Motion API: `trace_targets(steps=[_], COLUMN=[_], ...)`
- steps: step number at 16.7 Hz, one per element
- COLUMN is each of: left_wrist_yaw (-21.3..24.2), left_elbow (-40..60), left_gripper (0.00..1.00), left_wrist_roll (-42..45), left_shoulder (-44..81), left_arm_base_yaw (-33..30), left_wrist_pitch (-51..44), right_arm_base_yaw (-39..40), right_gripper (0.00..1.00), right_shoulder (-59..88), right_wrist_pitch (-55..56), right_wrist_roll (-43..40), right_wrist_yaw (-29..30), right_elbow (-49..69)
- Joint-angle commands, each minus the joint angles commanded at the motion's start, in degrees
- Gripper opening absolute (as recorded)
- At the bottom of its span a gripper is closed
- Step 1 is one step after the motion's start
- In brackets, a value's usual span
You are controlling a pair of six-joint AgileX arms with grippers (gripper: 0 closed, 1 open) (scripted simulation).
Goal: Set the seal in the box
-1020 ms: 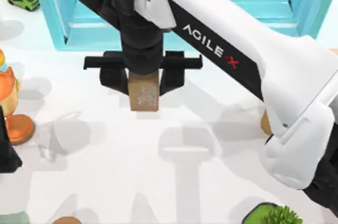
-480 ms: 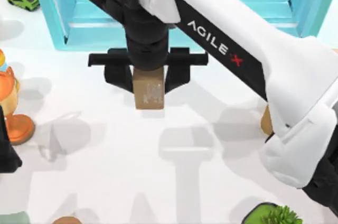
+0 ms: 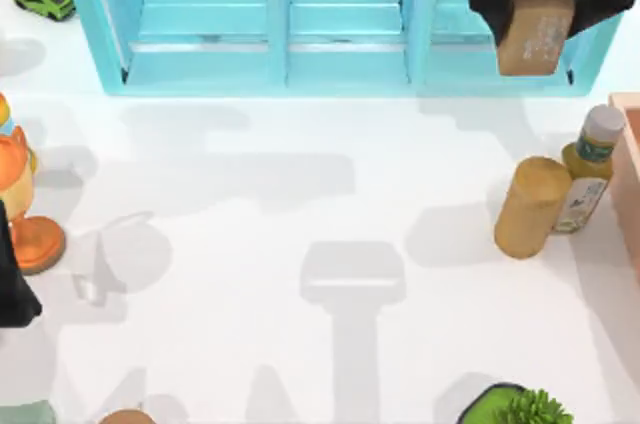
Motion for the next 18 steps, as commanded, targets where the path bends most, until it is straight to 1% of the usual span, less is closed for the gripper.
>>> trace_targets(steps=[4,6,8,10,13,15,18], left_wrist_yaw=[0.00,0.00,0.00,0.00,0.00,0.00,0.00], left_elbow=[0.00,0.00,0.00,0.00,0.00,0.00,0.00], left_gripper=[1.00,1.00,1.00,1.00,1.00,1.00,1.00], left_wrist_roll=[0.00,0.00,0.00,0.00,0.00,0.00,0.00], left_shoulder=[0.00,0.00,0.00,0.00,0.00,0.00,0.00], left_arm_base_yaw=[0.00,0.00,0.00,0.00,0.00,0.00,0.00], left_wrist_pitch=[0.00,0.00,0.00,0.00,0.00,0.00,0.00], right_arm_base_yaw=[-21.13,-28.83,-34.09,-36.99,-38.01,-38.87,-39.08], right_gripper=[0.00,0.00,0.00,0.00,0.00,0.00,0.00], right_shoulder=[-13.10,-18.83,-24.18,-29.25,-35.03,-36.82,-37.04], right_wrist_pitch=[4.14,6.98,10.54,14.49,19.73,21.64,21.89], right_wrist_roll=[-20.49,-28.21,-33.59,-36.94,-39.73,-40.05,-40.02], right_wrist_yaw=[-0.32,-1.19,-2.58,-4.19,-6.33,-7.09,-7.19], right_elbow=[-20.60,-31.78,-41.82,-49.92,-57.84,-60.12,-60.40])
